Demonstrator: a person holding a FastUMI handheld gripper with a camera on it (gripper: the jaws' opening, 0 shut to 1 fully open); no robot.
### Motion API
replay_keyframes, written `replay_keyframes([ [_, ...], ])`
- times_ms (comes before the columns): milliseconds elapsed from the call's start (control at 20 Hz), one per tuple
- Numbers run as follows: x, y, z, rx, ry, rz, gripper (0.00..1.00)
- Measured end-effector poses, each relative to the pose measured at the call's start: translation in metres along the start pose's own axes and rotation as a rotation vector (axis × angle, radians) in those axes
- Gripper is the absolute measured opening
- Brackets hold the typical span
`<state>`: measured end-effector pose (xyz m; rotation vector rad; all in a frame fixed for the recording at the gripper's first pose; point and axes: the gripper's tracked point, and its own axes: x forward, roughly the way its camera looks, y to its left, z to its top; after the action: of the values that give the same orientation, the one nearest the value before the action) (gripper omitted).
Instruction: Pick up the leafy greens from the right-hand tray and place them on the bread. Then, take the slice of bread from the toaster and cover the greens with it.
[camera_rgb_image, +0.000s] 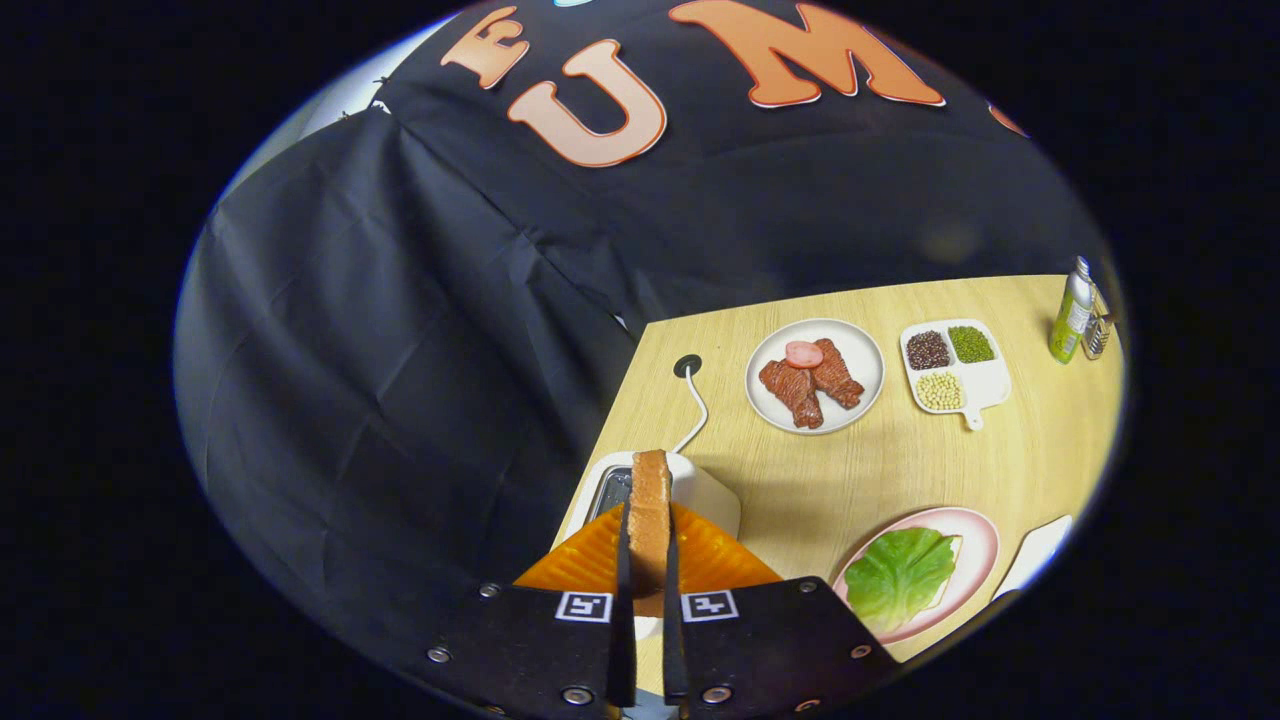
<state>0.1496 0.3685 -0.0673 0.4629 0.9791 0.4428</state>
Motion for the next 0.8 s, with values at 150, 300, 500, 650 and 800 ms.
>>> replay_keyframes([
  [150,-0.017,-0.019,-0.002,0.022,-0.019,0.019,0.11],
  [300,-0.027,-0.045,-0.009,0.063,-0.026,0.028,0.11],
  [500,-0.035,-0.084,-0.02,0.116,-0.026,0.022,0.11],
  [650,-0.037,-0.107,-0.036,0.139,-0.02,0.03,0.11],
  [800,-0.038,-0.128,-0.053,0.155,-0.007,0.03,0.11],
])
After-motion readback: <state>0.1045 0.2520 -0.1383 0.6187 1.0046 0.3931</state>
